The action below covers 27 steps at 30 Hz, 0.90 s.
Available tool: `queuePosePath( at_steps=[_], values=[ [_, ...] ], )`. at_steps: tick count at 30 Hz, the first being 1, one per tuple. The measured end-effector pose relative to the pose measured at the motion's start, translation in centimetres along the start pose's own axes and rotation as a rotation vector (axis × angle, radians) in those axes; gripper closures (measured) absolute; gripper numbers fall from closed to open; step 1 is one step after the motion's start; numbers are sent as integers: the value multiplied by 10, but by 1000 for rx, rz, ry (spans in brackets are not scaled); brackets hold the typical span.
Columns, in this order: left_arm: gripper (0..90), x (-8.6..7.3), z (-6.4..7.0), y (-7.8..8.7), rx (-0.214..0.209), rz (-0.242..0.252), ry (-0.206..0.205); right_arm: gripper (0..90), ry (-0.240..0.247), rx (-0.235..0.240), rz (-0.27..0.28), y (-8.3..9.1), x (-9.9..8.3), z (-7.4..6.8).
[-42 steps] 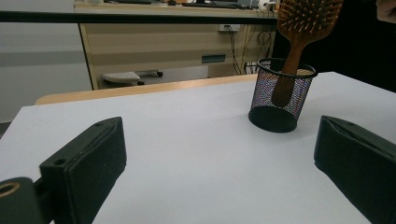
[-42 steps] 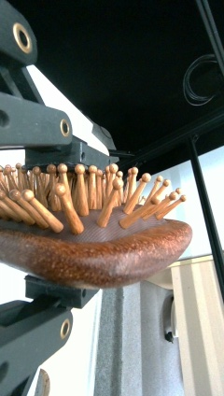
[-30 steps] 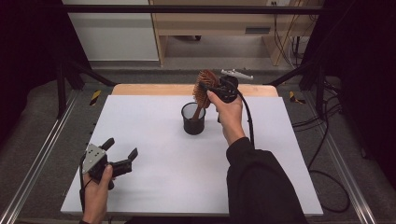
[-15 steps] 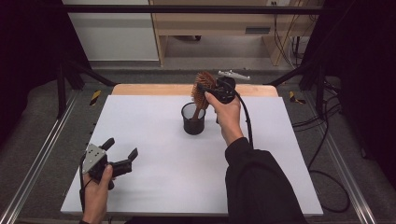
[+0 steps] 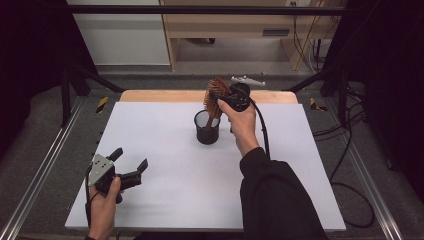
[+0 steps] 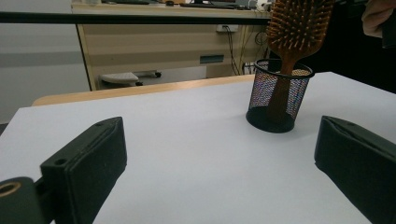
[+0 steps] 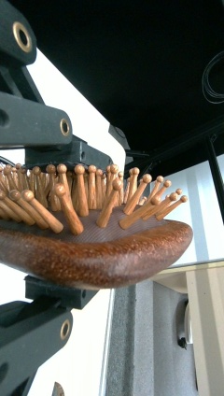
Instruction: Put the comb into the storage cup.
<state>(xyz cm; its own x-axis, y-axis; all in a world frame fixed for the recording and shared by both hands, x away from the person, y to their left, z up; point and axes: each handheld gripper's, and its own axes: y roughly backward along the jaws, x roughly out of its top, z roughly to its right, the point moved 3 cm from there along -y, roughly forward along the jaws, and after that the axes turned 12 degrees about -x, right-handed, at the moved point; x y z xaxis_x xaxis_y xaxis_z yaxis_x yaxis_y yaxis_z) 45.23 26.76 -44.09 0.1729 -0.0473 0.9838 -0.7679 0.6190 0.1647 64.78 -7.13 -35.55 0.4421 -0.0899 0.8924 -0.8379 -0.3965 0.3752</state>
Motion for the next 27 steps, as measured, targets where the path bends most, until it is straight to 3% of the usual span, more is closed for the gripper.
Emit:
queuePosePath(
  at_steps=[27],
  values=[
    [27,0,1,0,1,0,-1,503,-47,12,-3,-8,-2,2]
  ],
)
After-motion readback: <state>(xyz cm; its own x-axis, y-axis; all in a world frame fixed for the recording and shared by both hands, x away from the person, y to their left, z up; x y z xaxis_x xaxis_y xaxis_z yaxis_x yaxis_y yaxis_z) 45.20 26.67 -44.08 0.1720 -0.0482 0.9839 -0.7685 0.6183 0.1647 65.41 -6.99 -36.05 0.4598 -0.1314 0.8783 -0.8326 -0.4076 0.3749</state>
